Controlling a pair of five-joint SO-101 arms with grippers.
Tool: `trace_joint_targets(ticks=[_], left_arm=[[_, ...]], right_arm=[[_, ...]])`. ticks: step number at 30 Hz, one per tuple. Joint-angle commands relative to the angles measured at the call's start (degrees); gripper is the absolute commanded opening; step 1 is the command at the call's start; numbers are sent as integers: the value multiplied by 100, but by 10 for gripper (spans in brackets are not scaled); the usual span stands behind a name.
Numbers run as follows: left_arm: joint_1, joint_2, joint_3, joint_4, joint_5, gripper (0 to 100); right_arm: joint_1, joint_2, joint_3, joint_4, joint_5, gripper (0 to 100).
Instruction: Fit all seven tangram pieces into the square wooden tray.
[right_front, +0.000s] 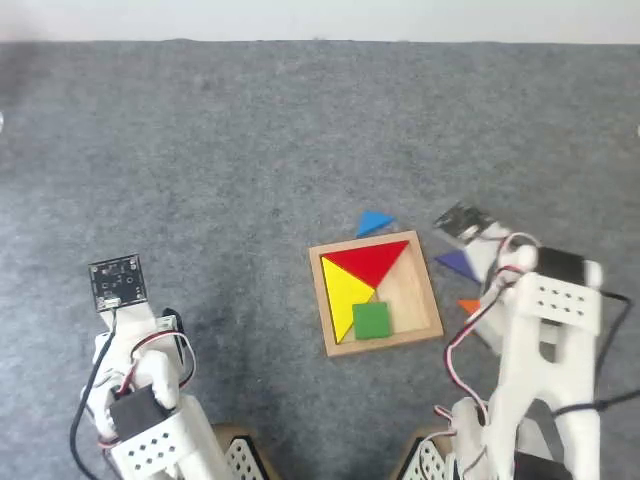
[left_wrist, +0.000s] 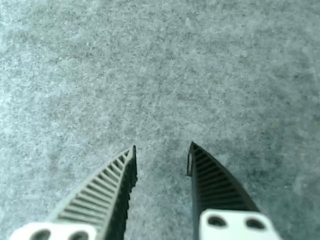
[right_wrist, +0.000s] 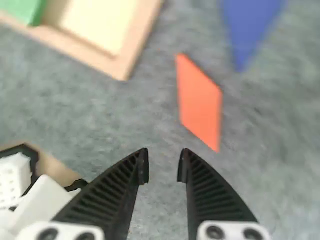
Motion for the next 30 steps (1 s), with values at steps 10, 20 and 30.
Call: trace_joint_targets(ticks=[10,20,30], left_arm=[[-35,-105,-22,26,44,167],[-35,-105,-22,26,44,167],[-35,-105,-22,26,44,167]], right_arm=[[-207,1077,105,-963,853,341],[-154,2782,18,-2211,659,340],[145,2826,-220,-2229,132,40]])
